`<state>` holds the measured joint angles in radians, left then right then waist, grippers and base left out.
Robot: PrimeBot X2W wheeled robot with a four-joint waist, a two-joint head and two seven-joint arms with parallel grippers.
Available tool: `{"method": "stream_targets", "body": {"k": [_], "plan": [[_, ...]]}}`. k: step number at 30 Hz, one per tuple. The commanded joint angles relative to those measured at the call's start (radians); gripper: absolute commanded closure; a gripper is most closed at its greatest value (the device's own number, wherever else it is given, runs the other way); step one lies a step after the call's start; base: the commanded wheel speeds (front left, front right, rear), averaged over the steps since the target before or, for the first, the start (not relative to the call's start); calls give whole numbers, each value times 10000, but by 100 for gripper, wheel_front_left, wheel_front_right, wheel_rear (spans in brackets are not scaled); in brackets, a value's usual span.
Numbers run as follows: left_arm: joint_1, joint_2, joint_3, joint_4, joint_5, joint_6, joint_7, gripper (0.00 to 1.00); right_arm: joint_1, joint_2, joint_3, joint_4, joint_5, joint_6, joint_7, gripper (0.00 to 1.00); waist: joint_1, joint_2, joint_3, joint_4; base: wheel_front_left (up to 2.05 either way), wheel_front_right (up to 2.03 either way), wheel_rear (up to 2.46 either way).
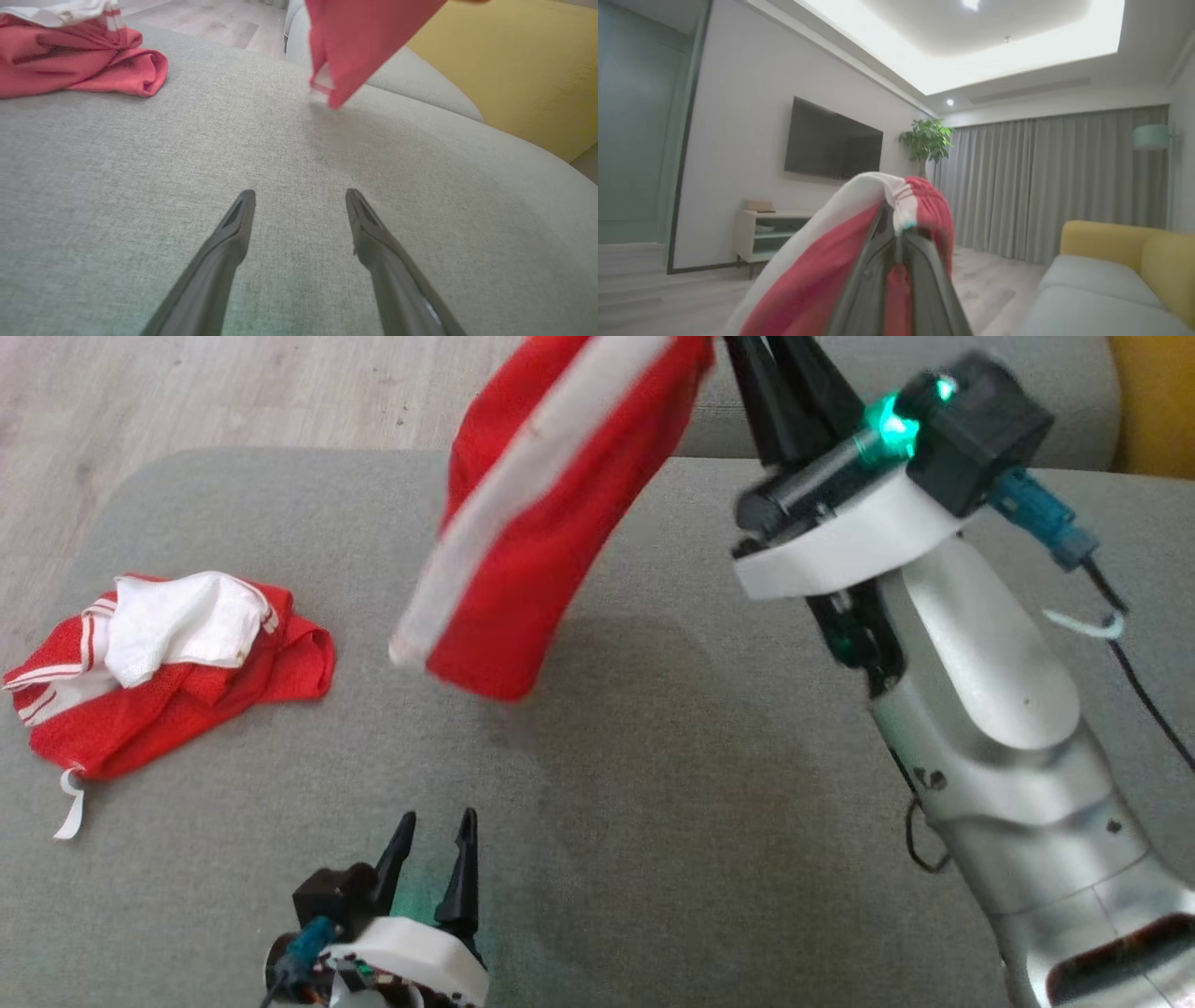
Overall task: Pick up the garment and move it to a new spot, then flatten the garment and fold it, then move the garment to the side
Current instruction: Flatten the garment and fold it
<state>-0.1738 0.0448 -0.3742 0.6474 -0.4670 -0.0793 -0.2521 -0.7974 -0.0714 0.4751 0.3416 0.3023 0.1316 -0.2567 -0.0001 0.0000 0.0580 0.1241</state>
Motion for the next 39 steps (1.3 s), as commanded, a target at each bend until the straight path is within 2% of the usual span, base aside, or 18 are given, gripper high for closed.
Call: {"method": "stream_targets", "body": {"k": [1,5,6,11,13,15,22,26,29,32,35,39], "plan": [[-129,55,435,-242,-4,5,-97,0,513,208,-374,551,-207,-9,-51,100,1,0,0,-46,0,0,0],[-39,55,421,-316,-49,16,-97,0,1937,-182,-873,2471,-777,-9,-43,100,1,0,143,-142,0,0,0],[-39,55,421,-316,-49,16,-97,0,1937,-182,-873,2471,-777,-9,-43,100,1,0,143,-142,0,0,0],[-109,55,383,-322,-1,37,-97,0,3833,-1011,-1383,4118,-893,-9,-47,100,1,0,348,-350,0,0,0],[-121,55,419,-324,64,55,-97,0,4310,-1224,-1586,4274,-891,-9,-48,64,1,0,381,-487,0,0,0],[-129,55,504,-321,151,73,-97,0,4639,-1314,-1726,4213,-805,-9,-49,0,1,0,393,-641,0,0,0],[-43,55,930,-537,612,232,-97,0,4959,-1546,-1953,3881,-823,-9,-50,0,1,0,361,-969,0,0,0],[60,55,1216,-945,996,442,-97,0,5024,-1609,-2865,3120,-1557,-9,-50,0,1,0,327,-1012,0,0,0],[176,55,1527,-1552,1500,687,-97,0,5324,-1237,-3831,1937,-2261,-9,-50,0,1,0,279,-1029,0,0,0],[375,54,1819,-2181,1966,865,-97,0,5764,-731,-4334,867,-2697,-9,-50,0,1,0,204,-1050,0,0,0],[643,54,2004,-2632,2350,988,-97,0,6186,-419,-4418,414,-2970,-9,-50,0,1,0,67,-1085,0,0,0],[1070,54,2055,-2866,2504,1013,-97,0,6654,-149,-4511,418,-3069,-9,-51,0,1,0,-179,-1134,0,0,0]]}}
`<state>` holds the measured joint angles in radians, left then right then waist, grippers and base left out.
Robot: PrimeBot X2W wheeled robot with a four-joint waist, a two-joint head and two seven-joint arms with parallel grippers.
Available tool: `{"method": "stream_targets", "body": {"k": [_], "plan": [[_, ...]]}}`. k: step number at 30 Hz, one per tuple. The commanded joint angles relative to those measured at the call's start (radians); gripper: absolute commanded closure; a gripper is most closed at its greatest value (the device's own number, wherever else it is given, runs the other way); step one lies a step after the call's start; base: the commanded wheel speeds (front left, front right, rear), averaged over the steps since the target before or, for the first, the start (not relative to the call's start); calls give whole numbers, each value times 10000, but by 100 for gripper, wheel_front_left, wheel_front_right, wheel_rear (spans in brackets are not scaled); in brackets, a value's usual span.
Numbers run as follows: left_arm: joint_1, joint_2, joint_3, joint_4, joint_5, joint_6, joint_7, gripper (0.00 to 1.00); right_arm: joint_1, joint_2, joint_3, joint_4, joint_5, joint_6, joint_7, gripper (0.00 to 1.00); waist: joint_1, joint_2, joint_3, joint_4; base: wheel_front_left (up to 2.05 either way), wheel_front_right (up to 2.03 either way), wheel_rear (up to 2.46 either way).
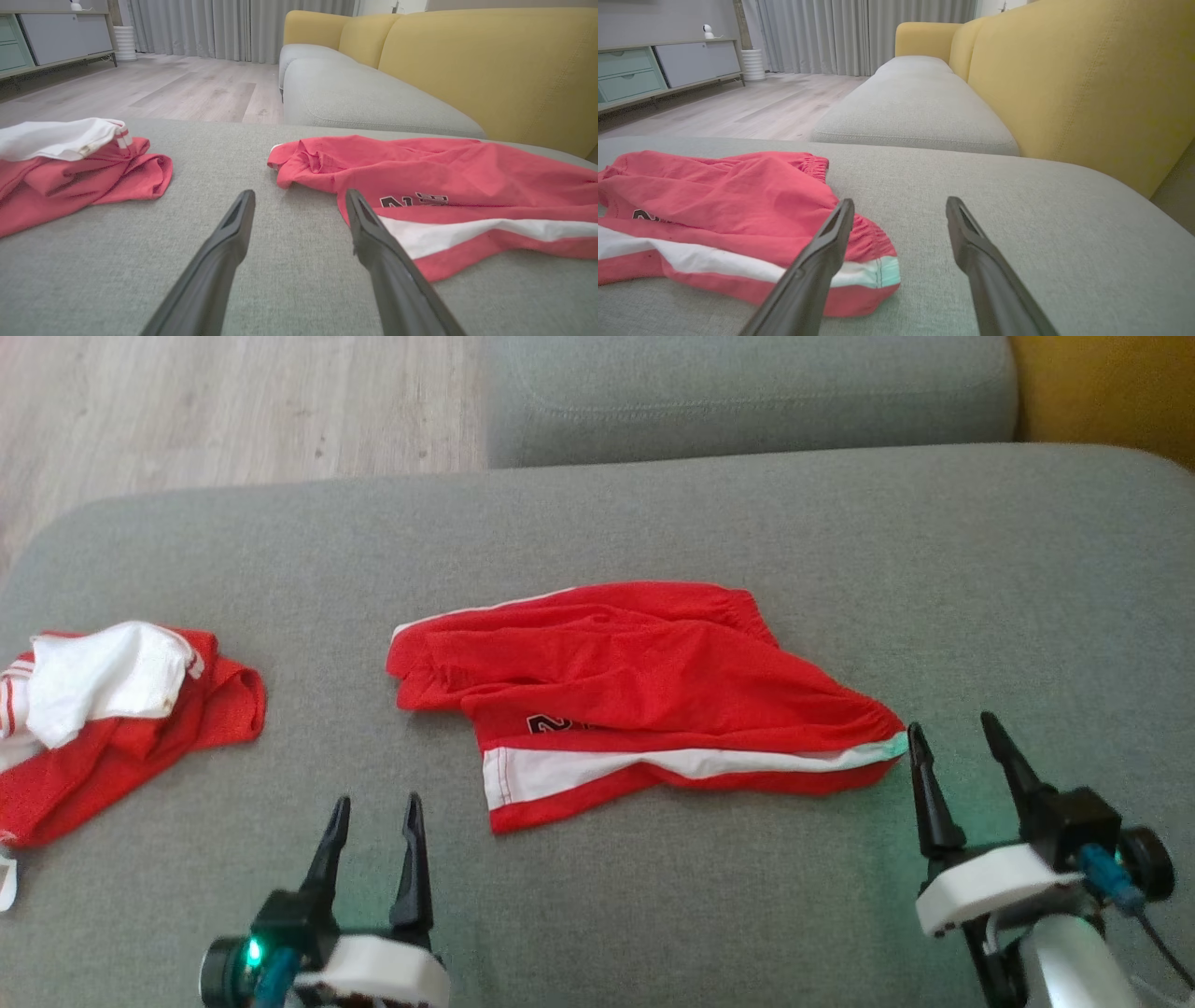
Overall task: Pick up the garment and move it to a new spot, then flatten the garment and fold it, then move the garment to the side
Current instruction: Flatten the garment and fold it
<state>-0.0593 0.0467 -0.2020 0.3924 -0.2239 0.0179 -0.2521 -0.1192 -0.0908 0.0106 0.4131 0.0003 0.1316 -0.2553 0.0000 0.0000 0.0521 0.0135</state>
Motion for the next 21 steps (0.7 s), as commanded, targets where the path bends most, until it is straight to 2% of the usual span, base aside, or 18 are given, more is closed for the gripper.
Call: {"method": "stream_targets", "body": {"k": [1,8,11,12,17,21], "plan": [[16,35,341,-320,63,40,-97,0,-51,97,124,-288,-54,-9,-64,0,0,0,-172,-46,0,0,0],[148,35,226,-179,-117,-172,-97,0,20,267,320,-204,-10,-9,-64,0,0,0,-202,-161,0,0,0],[-55,35,-64,112,-582,-552,-97,0,-77,288,464,-208,37,-9,-64,0,0,0,-48,-221,0,0,0],[-55,35,-64,112,-582,-552,-97,0,-77,288,464,-208,37,-9,-64,0,0,0,-48,-221,0,0,0],[-984,35,-883,1051,-1687,-1168,-97,0,-251,227,754,-126,199,-9,-64,0,0,0,369,-404,0,0,0],[-1666,35,-1433,2026,-2186,-1351,-97,0,-350,147,900,-95,325,-9,-64,0,0,0,577,-594,0,0,0]]}}
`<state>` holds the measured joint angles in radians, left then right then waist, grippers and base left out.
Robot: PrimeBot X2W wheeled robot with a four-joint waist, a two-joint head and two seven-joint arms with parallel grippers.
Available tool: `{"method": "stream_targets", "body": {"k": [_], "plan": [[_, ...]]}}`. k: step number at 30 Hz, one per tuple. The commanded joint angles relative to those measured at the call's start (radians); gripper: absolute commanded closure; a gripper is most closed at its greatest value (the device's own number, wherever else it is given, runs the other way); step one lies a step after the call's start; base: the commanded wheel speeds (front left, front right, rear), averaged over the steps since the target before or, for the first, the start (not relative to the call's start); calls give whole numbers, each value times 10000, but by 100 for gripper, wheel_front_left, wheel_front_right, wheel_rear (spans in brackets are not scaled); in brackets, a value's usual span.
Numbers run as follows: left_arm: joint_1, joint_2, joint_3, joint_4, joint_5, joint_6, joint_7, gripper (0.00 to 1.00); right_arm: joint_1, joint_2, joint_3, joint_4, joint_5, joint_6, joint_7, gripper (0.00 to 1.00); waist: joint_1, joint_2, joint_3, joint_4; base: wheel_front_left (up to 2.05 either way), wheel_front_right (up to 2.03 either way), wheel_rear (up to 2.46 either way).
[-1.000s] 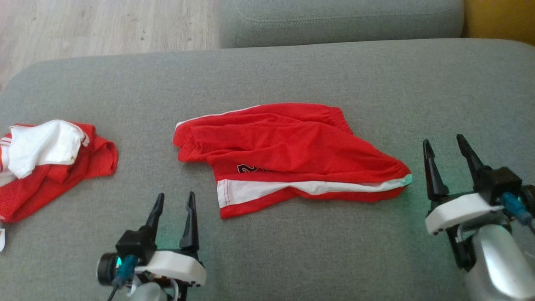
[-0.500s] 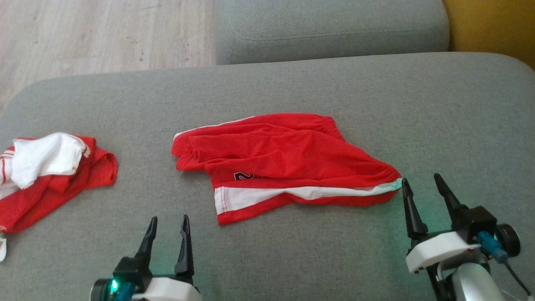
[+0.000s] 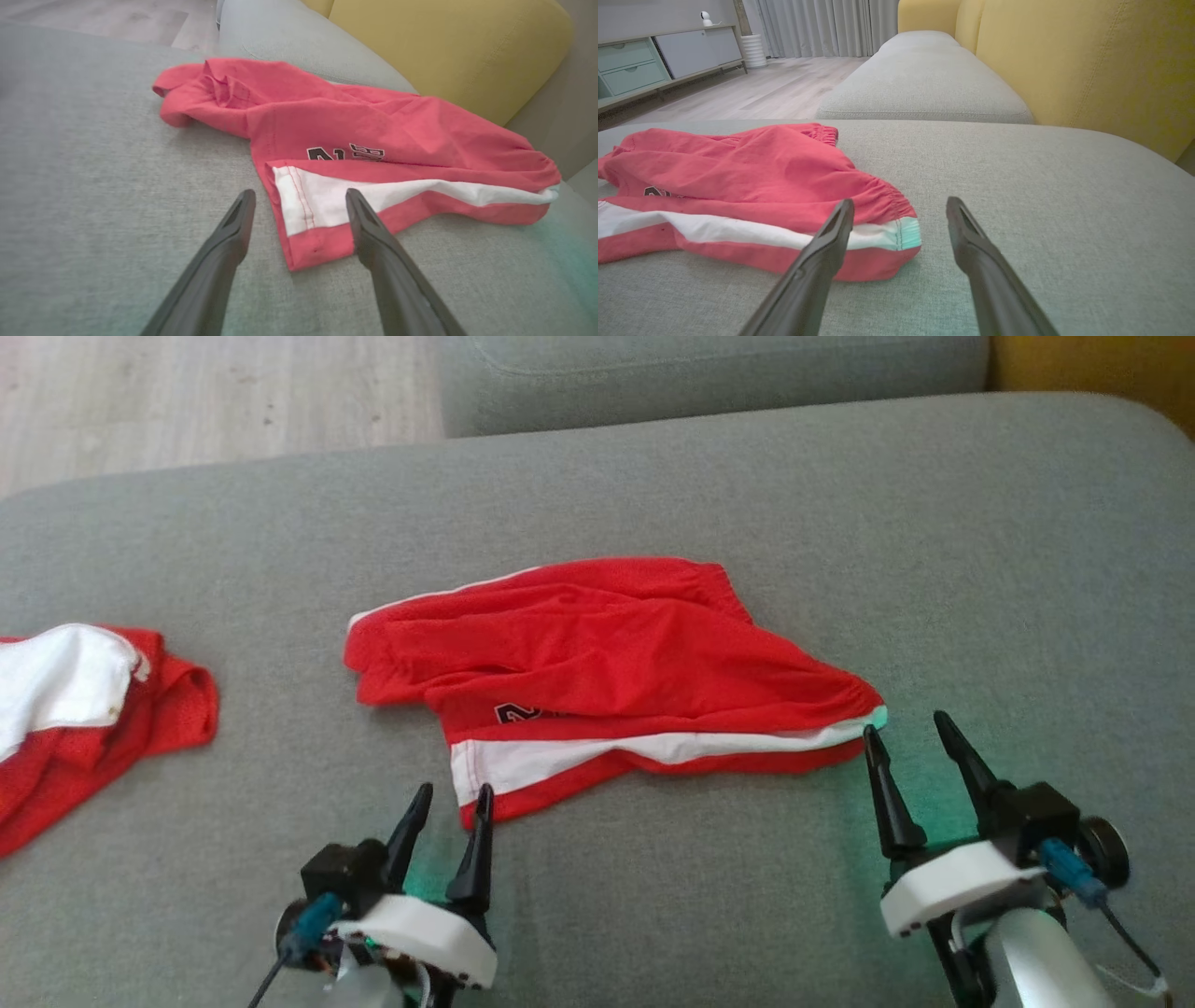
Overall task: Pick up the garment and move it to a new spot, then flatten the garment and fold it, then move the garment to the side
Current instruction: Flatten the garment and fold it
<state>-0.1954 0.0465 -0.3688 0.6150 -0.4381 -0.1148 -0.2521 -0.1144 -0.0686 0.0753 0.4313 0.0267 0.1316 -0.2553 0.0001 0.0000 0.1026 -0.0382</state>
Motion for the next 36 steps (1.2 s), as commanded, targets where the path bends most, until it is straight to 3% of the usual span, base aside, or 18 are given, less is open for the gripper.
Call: {"method": "stream_targets", "body": {"k": [1,8,14,15,16,17,18,19,27,36], "plan": [[-485,37,159,62,-155,-49,-97,0,-423,-97,270,-272,86,-9,-64,0,-1,0,123,-123,0,0,0],[-1360,37,-173,1533,-852,-138,-97,0,-573,-143,376,-283,209,-9,-64,0,-1,0,394,-456,0,0,0],[-1618,37,-507,1513,-1250,-155,-97,0,-587,-162,360,-318,276,-9,-64,0,-1,0,538,-568,0,0,0],[-1623,37,-539,1438,-1323,-155,-97,8,-583,-161,346,-323,282,-9,-64,0,-1,0,550,-568,0,0,0],[-1620,37,-550,1373,-1383,-156,-97,41,-577,-159,327,-323,290,-9,-64,0,-1,0,561,-562,0,0,0],[-1619,37,-503,1274,-1409,-156,-97,63,-573,-159,307,-320,299,-9,-64,0,-1,0,568,-550,0,0,0],[-1605,37,-396,1149,-1409,-156,-97,92,-572,-158,290,-312,309,-9,-64,0,-1,0,575,-535,0,0,0],[-1567,37,-256,994,-1399,-157,-97,100,-569,-154,267,-296,323,-9,-64,0,-1,0,563,-510,0,0,0],[-579,37,792,-588,-726,-158,-97,100,-308,-151,351,-134,527,-9,-64,0,-1,0,266,97,0,0,0],[195,40,1527,-857,-68,-158,-97,100,66,-756,1883,-17,1276,-9,-64,0,-1,0,83,622,0,0,0]]}}
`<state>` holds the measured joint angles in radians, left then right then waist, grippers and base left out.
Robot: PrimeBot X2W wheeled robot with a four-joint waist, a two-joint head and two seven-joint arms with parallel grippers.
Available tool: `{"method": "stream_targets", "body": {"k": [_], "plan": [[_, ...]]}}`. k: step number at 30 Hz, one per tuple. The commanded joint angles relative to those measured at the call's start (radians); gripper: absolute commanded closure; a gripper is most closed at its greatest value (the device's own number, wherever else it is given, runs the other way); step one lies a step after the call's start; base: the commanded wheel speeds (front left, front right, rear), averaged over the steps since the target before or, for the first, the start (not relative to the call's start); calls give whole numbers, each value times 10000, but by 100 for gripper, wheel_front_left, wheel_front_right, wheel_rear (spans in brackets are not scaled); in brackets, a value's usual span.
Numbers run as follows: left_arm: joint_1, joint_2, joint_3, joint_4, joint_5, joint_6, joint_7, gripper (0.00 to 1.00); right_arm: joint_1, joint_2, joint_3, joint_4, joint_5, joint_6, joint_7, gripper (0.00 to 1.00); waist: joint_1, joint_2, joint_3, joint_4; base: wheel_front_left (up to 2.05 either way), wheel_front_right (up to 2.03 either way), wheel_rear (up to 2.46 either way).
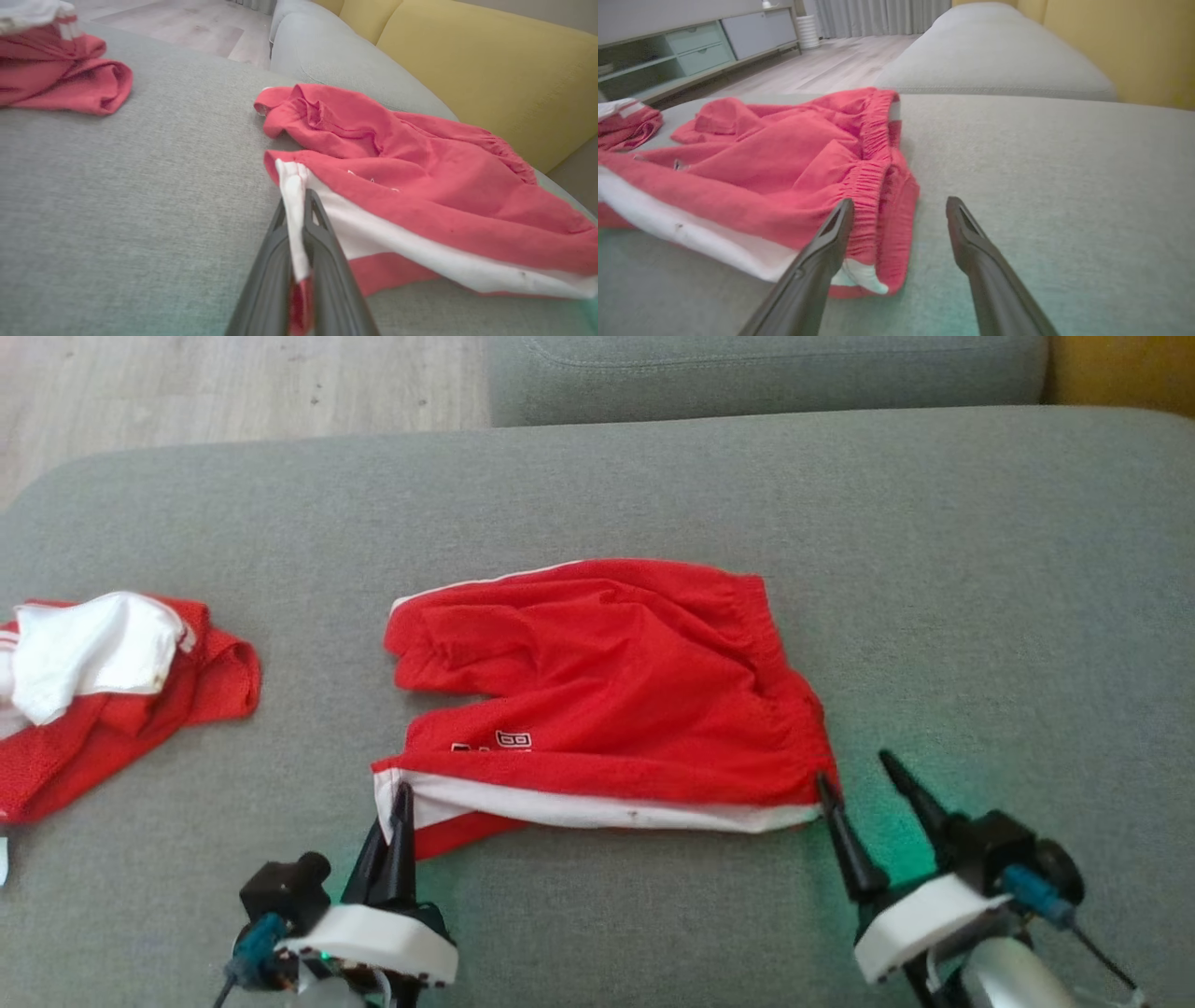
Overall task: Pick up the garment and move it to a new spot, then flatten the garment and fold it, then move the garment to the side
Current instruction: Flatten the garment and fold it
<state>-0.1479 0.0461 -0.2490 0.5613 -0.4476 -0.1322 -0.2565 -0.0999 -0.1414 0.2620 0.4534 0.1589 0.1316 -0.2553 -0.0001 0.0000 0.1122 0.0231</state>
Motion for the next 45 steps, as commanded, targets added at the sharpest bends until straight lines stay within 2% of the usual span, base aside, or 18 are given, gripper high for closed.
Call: {"method": "stream_targets", "body": {"k": [1,13,21,23,25,26,27,29,33,38,45], "plan": [[-255,44,411,-344,44,16,-53,100,-44,-164,293,-225,83,-9,-65,0,1,0,-15,37,0,0,0],[-260,42,490,-498,10,16,-53,100,-246,-1740,2815,-322,1137,-9,-65,0,1,0,151,193,0,0,0],[-307,42,433,-466,43,16,-53,100,-595,-1915,3188,-315,1354,-9,-65,0,1,0,287,347,0,0,0],[-317,42,420,-454,43,16,-53,100,-613,-1954,3224,-291,1393,-9,-65,9,1,0,295,372,0,0,0],[-320,42,415,-441,37,16,-53,100,-630,-1998,3249,-238,1436,-9,-65,27,1,0,309,381,0,0,0],[-322,42,414,-435,28,16,-53,100,-639,-2004,3257,-201,1465,-9,-65,44,1,0,312,381,0,0,0],[-327,42,410,-425,19,16,-53,100,-651,-2000,3285,-154,1491,-9,-65,57,1,0,321,380,0,0,0],[-348,42,396,-410,0,16,-53,100,-696,-1941,3333,-77,1535,-9,-65,100,1,0,331,379,0,0,0],[-393,42,388,-506,17,16,-53,100,-785,-1860,3362,-168,1641,-9,-65,100,1,0,240,374,0,0,0],[-501,87,295,-1114,280,16,-53,100,-776,-1769,3009,-1068,2111,-9,-65,100,1,0,-199,322,0,0,0],[-1389,1053,161,-2421,371,16,-53,100,-1571,-1750,3011,-2571,3438,-9,-65,100,1,0,-887,160,0,0,0]]}}
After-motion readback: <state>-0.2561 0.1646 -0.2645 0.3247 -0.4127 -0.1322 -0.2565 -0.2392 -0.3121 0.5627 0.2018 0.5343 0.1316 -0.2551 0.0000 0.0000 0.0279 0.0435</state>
